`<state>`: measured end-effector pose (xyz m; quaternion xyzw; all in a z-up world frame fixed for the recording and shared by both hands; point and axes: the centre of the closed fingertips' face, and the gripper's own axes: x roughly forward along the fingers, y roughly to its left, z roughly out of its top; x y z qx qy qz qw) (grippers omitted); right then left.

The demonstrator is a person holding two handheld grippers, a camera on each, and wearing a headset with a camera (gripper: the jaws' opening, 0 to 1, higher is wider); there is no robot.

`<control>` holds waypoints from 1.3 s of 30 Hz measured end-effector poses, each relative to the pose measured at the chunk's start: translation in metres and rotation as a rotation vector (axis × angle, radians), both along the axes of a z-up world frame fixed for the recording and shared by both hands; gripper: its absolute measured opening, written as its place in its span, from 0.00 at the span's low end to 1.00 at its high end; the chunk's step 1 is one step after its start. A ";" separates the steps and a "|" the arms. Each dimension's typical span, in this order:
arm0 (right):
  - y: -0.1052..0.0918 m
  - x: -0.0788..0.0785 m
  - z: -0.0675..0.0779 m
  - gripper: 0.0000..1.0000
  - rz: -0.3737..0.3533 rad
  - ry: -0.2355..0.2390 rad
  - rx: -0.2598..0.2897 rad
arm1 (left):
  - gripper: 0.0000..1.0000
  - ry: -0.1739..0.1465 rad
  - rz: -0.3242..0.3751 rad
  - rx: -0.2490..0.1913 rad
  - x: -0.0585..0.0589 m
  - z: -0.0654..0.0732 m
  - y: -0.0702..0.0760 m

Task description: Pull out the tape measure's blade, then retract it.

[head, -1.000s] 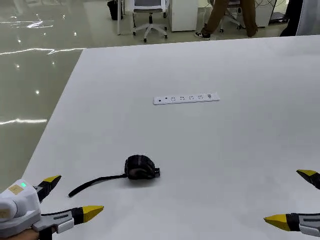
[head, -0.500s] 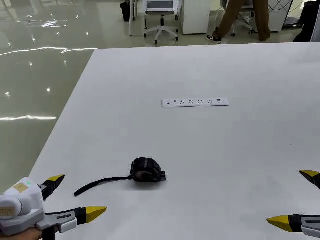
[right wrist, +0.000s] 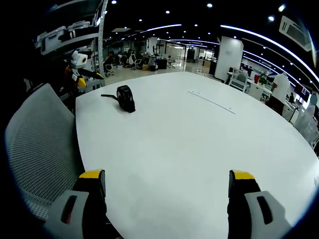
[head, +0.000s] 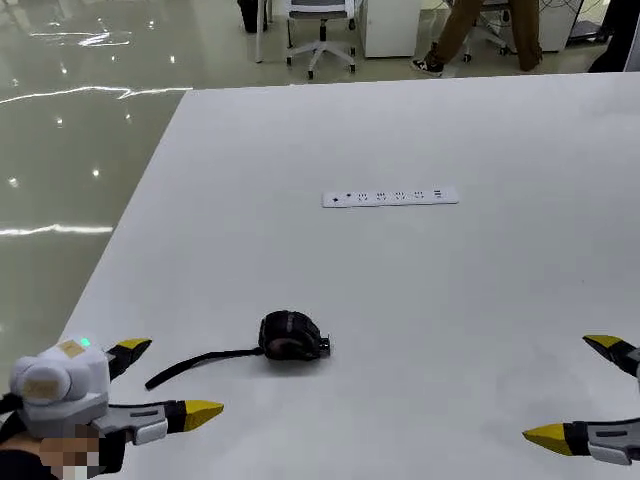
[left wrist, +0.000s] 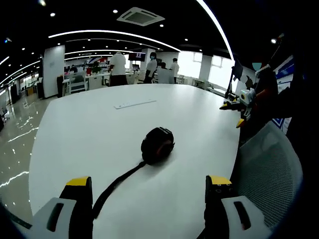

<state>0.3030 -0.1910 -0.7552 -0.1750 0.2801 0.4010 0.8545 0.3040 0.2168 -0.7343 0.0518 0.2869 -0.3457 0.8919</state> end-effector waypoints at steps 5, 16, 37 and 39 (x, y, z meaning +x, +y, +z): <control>0.029 0.016 -0.011 0.97 0.074 0.020 -0.023 | 0.92 -0.026 -0.134 0.087 0.033 0.000 -0.026; 0.108 0.056 -0.033 0.90 0.228 0.035 -0.068 | 0.76 0.021 -0.496 0.374 0.072 -0.039 -0.079; 0.249 0.066 -0.041 0.47 0.573 0.034 -0.164 | 0.30 0.050 -0.664 0.526 0.084 -0.071 -0.098; 0.254 0.068 -0.043 0.40 0.594 0.041 -0.187 | 0.30 0.052 -0.657 0.526 0.084 -0.072 -0.099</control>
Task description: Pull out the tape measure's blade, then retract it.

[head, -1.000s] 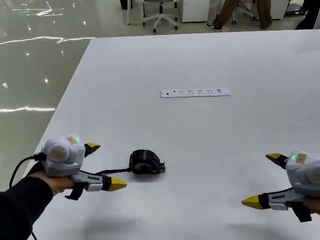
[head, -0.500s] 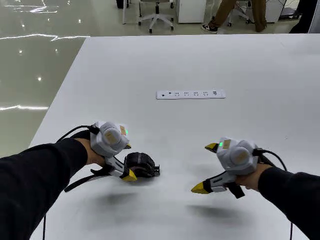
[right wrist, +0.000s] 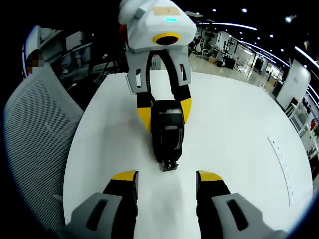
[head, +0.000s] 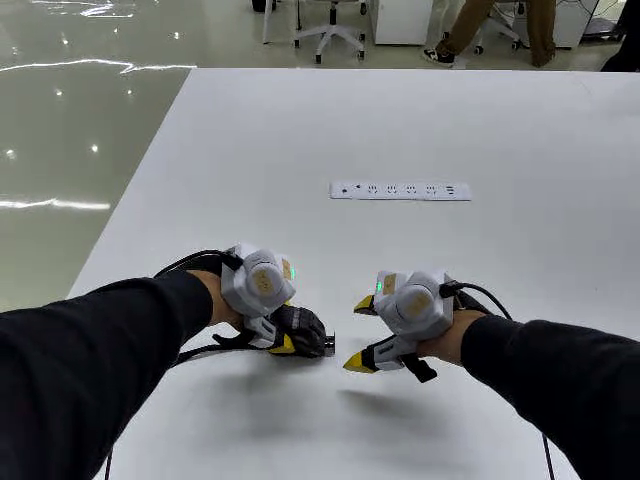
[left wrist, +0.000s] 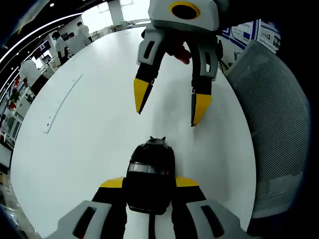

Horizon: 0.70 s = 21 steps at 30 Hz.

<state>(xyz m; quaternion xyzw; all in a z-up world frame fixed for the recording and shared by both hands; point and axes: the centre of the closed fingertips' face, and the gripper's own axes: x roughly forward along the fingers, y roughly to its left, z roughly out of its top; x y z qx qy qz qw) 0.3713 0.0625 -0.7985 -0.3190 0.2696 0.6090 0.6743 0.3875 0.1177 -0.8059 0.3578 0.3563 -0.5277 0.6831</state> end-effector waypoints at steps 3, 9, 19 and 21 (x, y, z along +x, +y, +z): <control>0.004 0.005 -0.005 0.36 0.017 0.000 -0.021 | 0.30 0.003 0.029 -0.024 0.001 0.000 0.000; 0.008 0.006 -0.024 0.26 0.047 0.018 -0.064 | 0.30 0.000 0.032 -0.020 0.001 0.000 0.000; 0.021 0.012 -0.042 0.12 0.081 -0.005 -0.072 | 0.30 0.018 0.021 -0.028 -0.001 -0.001 -0.001; 0.021 0.009 -0.042 0.12 0.073 0.030 -0.061 | 0.30 0.018 0.017 -0.031 -0.002 -0.001 -0.002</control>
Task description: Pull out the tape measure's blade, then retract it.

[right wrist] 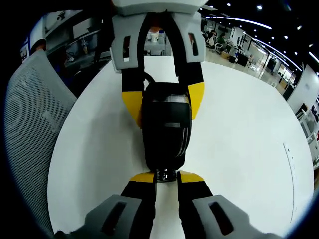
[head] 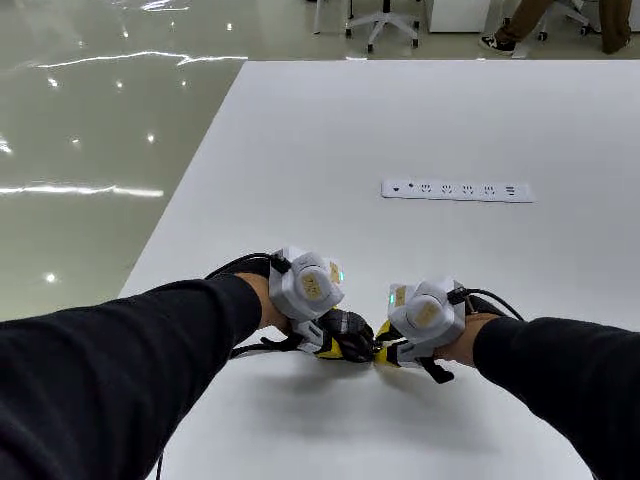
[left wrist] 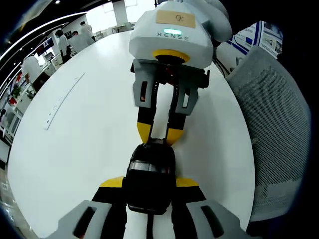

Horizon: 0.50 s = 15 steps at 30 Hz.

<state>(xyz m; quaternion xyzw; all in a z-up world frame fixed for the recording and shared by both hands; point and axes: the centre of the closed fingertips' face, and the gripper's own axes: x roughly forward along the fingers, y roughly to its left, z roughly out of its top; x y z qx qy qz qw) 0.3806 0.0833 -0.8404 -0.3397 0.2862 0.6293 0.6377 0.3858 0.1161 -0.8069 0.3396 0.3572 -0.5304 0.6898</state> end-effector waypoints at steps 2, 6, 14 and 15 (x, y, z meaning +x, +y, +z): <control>0.000 0.000 0.001 0.11 0.004 0.014 0.009 | 0.30 0.003 -0.001 -0.003 0.000 0.000 0.000; -0.001 -0.002 0.002 0.09 0.003 0.027 0.022 | 0.30 0.011 -0.001 -0.010 0.000 0.001 0.001; -0.001 -0.001 0.002 0.09 -0.010 0.047 0.031 | 0.30 0.012 -0.005 -0.015 0.001 0.000 0.002; -0.002 -0.001 0.002 0.09 -0.011 0.049 0.035 | 0.30 0.010 -0.012 -0.013 0.001 0.000 0.002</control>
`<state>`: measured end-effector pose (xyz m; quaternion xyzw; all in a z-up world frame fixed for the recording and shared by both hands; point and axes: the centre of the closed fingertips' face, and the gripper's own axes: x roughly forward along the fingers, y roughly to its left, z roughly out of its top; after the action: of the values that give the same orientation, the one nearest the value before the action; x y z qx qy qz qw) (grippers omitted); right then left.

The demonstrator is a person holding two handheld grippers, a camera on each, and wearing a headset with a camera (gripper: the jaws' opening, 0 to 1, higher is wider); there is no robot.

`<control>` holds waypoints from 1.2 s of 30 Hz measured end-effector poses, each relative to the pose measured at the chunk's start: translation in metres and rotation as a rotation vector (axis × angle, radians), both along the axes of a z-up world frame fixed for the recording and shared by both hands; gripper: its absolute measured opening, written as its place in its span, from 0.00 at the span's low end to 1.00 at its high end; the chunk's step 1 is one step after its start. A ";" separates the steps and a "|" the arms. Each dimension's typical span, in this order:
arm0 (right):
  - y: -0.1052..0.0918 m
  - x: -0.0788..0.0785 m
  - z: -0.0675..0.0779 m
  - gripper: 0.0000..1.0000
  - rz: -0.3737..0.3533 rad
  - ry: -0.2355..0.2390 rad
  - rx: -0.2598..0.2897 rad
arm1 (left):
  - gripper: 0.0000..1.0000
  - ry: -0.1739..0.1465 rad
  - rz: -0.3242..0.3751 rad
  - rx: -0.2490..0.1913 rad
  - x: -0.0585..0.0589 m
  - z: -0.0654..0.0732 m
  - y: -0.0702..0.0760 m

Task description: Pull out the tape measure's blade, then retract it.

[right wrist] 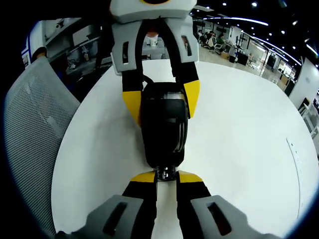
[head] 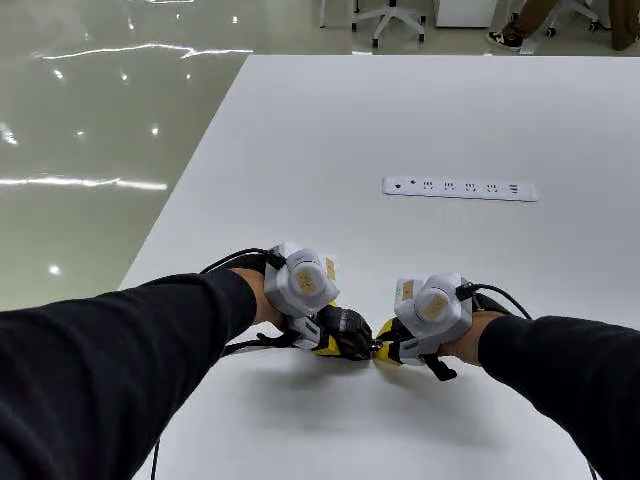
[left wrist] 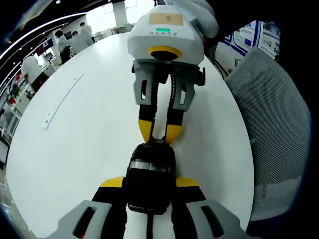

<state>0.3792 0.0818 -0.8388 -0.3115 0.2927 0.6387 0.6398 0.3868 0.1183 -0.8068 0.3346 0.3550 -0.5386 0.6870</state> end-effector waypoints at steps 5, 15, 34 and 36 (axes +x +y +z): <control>-0.003 0.000 0.000 0.09 -0.005 0.009 0.005 | 0.30 0.001 -0.004 0.007 0.000 -0.001 0.001; -0.017 0.004 0.002 0.09 -0.011 0.013 -0.005 | 0.30 0.003 0.013 -0.001 0.002 -0.001 0.000; -0.045 0.007 0.003 0.08 -0.047 0.056 -0.025 | 0.30 0.005 0.028 0.003 0.002 0.000 -0.001; -0.047 0.008 0.003 0.08 -0.045 0.051 -0.029 | 0.30 0.006 0.031 0.002 0.002 0.000 -0.001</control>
<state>0.3868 0.0347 -0.8361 -0.2977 0.3249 0.6277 0.6417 0.3885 0.1176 -0.8071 0.3284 0.3628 -0.5285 0.6937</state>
